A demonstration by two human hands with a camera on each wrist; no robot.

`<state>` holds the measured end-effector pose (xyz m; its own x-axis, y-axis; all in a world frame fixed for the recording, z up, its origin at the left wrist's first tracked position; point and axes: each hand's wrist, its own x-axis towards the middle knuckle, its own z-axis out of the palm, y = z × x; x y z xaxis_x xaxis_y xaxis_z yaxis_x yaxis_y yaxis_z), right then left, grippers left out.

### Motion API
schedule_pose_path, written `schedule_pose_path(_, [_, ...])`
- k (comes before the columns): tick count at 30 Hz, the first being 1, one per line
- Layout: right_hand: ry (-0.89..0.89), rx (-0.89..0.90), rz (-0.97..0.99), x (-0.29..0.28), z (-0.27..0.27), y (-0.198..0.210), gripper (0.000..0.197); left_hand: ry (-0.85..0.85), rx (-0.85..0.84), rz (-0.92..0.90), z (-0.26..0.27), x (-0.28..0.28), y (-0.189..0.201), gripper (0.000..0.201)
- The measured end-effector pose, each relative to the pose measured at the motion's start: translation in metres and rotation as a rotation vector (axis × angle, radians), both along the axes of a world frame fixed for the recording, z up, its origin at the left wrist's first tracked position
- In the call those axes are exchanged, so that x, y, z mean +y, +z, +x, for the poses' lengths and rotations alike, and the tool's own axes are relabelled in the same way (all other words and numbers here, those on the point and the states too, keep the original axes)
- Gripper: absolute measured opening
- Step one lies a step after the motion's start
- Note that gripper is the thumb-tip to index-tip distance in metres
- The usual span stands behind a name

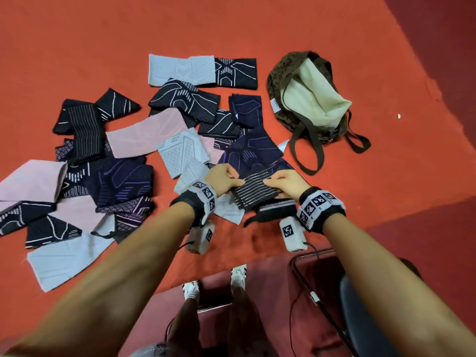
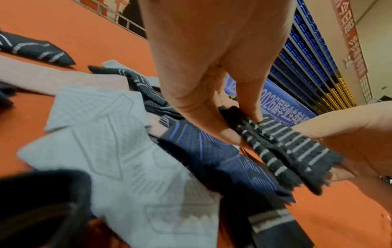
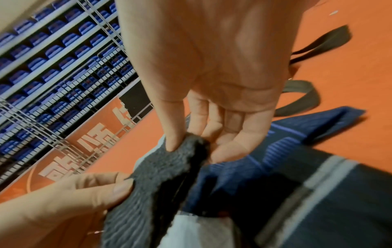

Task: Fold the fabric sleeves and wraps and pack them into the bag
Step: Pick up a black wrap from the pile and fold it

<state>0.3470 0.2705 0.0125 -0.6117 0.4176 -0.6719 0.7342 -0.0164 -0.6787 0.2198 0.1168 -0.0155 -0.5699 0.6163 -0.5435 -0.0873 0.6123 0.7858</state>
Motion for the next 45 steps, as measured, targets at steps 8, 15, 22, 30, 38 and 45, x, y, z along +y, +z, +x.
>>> schedule_pose_path(8, [-0.116, -0.094, 0.175, 0.031, 0.06, -0.045, 0.04, -0.099, 0.011, -0.006, 0.055, 0.042, -0.037, 0.034])
schedule_pose_path(15, [-0.066, -0.243, 0.313, 0.03, 0.077, -0.084, 0.035, -0.087, 0.124, -0.134, 0.083, 0.056, -0.074, 0.03])
schedule_pose_path(22, [-0.023, -0.33, 0.383, 0.032, 0.085, -0.094, 0.037, -0.224, 0.314, -0.205, 0.09, 0.06, -0.082, 0.032])
schedule_pose_path(30, [0.109, -0.151, 0.576, 0.009, 0.043, -0.063, 0.028, -0.204, 0.273, -0.139, 0.058, 0.029, -0.046, 0.04])
schedule_pose_path(38, [0.381, 0.009, 0.403, -0.069, -0.042, -0.035, 0.04, 0.029, 0.205, -0.14, -0.014, -0.077, -0.006, 0.032])
schedule_pose_path(45, [0.509, -0.14, 0.32, -0.139, -0.076, -0.046, 0.044, -0.046, 0.305, -0.402, -0.041, -0.186, -0.018, 0.046])
